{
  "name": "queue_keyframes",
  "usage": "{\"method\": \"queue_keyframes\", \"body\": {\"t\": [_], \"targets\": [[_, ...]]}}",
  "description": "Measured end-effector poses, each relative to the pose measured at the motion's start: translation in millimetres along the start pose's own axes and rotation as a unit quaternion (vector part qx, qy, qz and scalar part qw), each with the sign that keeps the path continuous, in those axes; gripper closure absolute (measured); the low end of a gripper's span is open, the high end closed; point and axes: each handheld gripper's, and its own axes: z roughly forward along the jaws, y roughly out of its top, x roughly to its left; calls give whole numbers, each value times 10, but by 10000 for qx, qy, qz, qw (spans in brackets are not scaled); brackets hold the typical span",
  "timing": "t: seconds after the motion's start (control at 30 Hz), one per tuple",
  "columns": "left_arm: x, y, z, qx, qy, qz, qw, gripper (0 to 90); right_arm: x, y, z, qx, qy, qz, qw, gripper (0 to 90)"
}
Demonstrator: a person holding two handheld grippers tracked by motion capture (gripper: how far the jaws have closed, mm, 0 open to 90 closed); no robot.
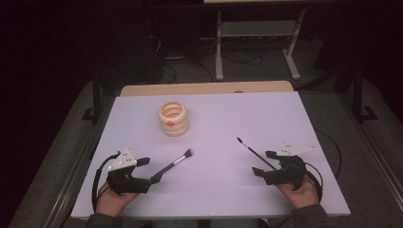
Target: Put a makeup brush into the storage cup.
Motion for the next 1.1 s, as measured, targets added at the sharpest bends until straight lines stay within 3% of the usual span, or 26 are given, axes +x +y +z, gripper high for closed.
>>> {"method": "queue_keyframes", "body": {"t": [0.87,1.0,1.1], "targets": [[-12,88,20,85,66,61,9999,264,61,35,-74,-81,-47,-68,9999,193],[-15,159,65,237,109,174,9995,288,67,47,-78,-79,-58,-69,9999,195],[6,215,108,503,116,290,9982,304,60,47,-64,-58,-48,-73,9999,195]]}}
